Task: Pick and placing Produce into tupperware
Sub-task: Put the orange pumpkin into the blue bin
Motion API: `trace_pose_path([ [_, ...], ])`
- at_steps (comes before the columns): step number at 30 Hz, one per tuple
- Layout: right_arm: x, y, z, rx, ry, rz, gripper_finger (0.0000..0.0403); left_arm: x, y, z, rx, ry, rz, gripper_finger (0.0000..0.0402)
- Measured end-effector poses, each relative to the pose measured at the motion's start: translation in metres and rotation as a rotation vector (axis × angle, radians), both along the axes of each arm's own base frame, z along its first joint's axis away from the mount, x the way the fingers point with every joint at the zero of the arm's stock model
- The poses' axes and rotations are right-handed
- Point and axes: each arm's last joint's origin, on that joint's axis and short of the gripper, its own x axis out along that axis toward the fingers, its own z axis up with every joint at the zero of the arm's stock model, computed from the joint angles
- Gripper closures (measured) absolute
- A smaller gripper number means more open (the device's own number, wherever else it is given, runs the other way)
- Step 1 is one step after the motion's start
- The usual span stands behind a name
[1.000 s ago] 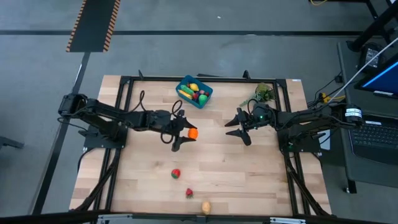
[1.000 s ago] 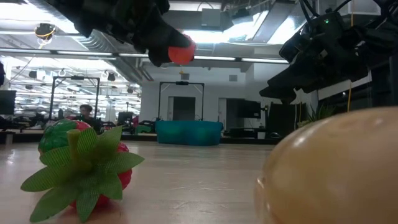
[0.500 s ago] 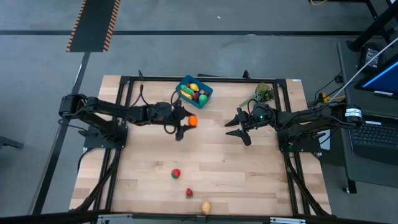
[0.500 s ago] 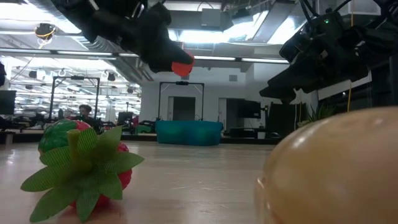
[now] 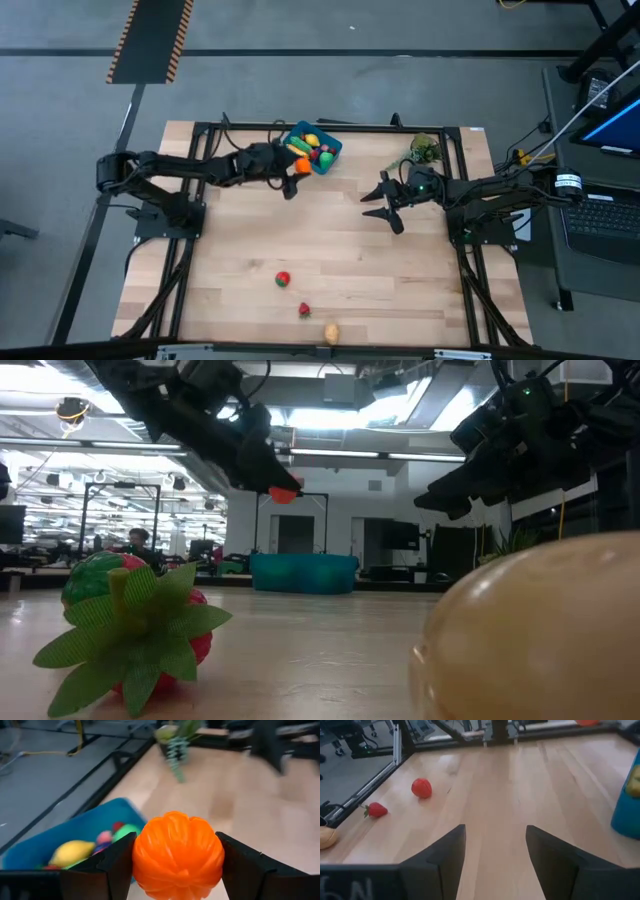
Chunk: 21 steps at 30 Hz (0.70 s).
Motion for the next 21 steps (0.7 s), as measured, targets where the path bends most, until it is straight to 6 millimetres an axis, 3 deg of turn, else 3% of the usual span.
trace_pose_path([
  [9, 0.001, 0.000, 0.004, -0.060, -0.049, 0.014, 0.0193, -0.015, 0.037, 0.001, 0.001, -0.006, 0.089, 0.0167],
  [21, 0.002, -0.005, 0.004, -0.108, -0.040, -0.142, 0.0193, -0.021, 0.053, 0.006, 0.052, -0.045, 0.134, 0.0167],
])
